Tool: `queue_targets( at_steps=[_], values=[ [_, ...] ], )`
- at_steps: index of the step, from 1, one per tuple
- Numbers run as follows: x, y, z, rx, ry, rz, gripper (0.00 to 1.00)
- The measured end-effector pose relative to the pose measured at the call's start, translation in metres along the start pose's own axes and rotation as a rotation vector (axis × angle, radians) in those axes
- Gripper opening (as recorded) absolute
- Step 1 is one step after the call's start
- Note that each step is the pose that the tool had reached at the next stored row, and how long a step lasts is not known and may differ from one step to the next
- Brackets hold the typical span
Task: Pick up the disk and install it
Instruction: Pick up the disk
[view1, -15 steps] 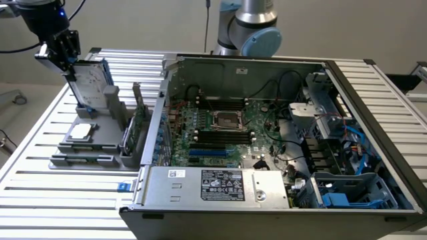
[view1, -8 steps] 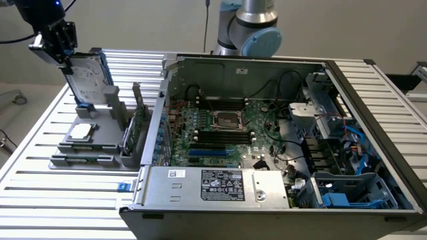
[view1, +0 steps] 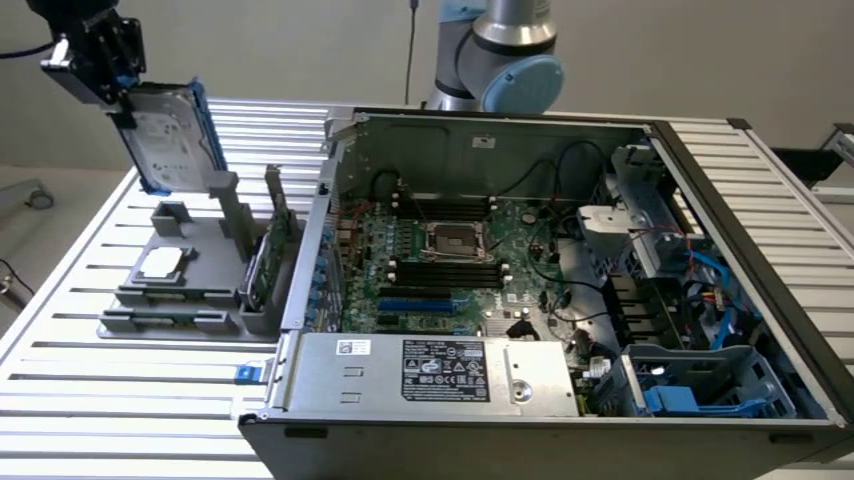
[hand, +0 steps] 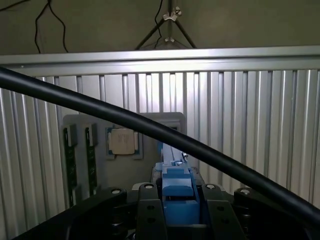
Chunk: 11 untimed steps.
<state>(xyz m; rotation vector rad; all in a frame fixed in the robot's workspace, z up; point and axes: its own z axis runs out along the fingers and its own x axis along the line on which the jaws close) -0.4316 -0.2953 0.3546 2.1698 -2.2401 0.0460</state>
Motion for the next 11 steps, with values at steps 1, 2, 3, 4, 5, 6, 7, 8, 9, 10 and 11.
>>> queue_targets(
  at_steps=[1, 2, 3, 4, 5, 6, 7, 8, 9, 10, 11],
  values=[
    [0.000, -0.0003, -0.0041, -0.0001, 0.0000, 0.000, 0.33],
    [0.000, -0.0008, -0.0083, -0.0005, 0.0001, 0.000, 0.33],
    [0.000, -0.0014, -0.0125, -0.0008, 0.0000, 0.000, 0.33],
    [0.001, -0.0020, -0.0167, -0.0012, 0.0000, 0.000, 0.33],
    [0.001, -0.0027, -0.0212, -0.0021, 0.0002, 0.000, 0.33],
    [0.001, -0.0036, -0.0254, -0.0025, 0.0001, 0.000, 0.33],
    [0.001, -0.0045, -0.0299, -0.0032, 0.0001, 0.000, 0.33],
    [0.001, -0.0054, -0.0342, -0.0041, 0.0002, 0.000, 0.33],
    [0.001, -0.0065, -0.0384, -0.0049, 0.0002, 0.000, 0.33],
    [0.001, -0.0076, -0.0423, -0.0057, 0.0002, 0.000, 0.33],
    [0.001, -0.0087, -0.0458, -0.0064, 0.0002, 0.000, 0.33]
  ],
)
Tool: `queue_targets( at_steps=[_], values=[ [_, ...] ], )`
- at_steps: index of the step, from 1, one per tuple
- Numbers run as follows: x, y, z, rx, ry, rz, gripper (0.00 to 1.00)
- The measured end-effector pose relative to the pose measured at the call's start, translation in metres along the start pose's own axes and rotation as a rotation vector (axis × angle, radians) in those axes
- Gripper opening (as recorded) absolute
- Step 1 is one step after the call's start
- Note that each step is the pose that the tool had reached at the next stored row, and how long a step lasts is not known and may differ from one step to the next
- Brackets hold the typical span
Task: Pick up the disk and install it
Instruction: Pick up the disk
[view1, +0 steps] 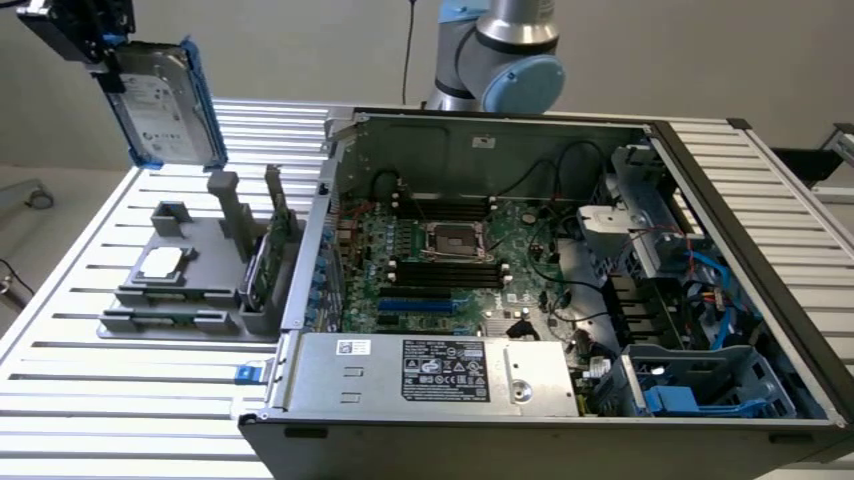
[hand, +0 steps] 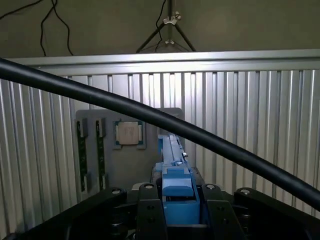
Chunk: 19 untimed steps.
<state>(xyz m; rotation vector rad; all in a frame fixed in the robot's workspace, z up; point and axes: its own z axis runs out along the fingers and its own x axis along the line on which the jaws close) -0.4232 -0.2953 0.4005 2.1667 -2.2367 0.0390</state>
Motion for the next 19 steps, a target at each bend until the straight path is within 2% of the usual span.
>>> queue_targets(
  at_steps=[4, 7, 19],
  values=[
    [0.000, -0.0046, -0.0128, -0.0022, 0.0001, 0.000, 0.33],
    [0.000, -0.0111, -0.0216, -0.0036, 0.0001, 0.000, 0.33],
    [0.000, -0.0608, -0.0525, -0.0088, 0.0003, -0.009, 0.33]
  ],
)
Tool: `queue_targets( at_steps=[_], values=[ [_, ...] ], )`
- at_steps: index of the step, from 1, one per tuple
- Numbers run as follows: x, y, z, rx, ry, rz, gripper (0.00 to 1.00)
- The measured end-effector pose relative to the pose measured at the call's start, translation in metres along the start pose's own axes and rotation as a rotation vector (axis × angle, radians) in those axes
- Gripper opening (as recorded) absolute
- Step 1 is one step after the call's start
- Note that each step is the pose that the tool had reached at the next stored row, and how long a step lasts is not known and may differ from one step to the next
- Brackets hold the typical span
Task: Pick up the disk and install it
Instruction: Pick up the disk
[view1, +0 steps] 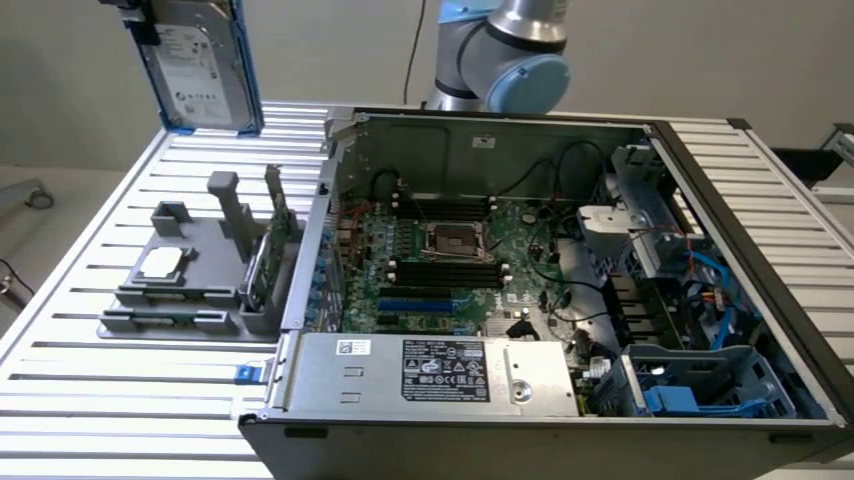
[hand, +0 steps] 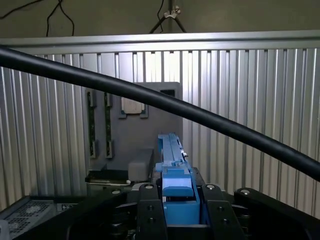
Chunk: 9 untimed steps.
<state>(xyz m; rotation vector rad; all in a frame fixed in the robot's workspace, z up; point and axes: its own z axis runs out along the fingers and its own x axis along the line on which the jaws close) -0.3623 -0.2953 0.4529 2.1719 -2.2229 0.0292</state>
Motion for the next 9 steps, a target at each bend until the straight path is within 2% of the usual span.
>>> queue_targets(
  at_steps=[9],
  values=[
    [0.001, -0.0304, -0.0172, -0.0012, 0.0002, -0.020, 0.33]
  ],
)
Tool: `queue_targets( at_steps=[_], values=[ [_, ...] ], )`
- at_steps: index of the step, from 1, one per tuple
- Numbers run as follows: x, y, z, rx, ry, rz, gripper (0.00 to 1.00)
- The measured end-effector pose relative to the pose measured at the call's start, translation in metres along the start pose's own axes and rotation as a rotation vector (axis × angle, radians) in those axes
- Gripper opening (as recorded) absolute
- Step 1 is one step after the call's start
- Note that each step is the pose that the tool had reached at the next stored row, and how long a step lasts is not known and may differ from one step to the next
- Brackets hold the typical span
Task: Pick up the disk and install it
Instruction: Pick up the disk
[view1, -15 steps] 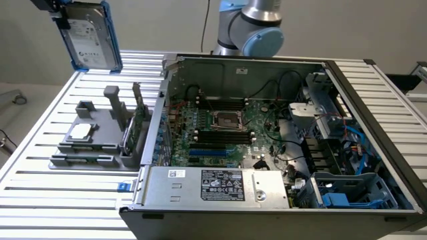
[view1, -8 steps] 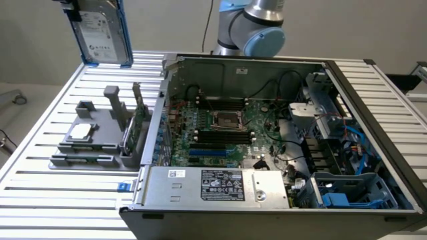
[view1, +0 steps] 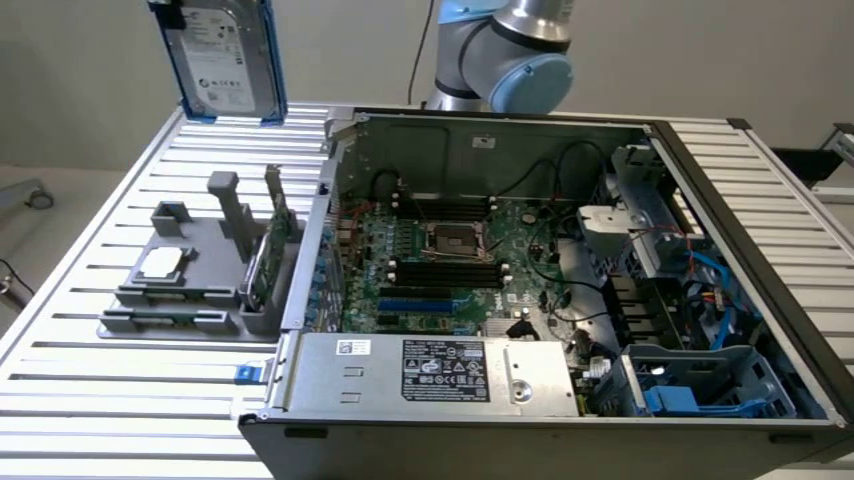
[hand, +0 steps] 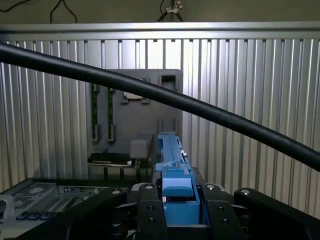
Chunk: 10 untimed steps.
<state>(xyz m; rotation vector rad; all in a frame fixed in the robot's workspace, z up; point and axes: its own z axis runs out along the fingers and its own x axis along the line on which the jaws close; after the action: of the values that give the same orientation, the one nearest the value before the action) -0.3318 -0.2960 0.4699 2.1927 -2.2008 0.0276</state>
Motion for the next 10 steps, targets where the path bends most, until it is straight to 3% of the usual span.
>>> queue_targets(
  at_steps=[10],
  values=[
    [0.002, -0.0304, -0.0157, 0.0007, 0.0001, -0.024, 0.33]
  ],
)
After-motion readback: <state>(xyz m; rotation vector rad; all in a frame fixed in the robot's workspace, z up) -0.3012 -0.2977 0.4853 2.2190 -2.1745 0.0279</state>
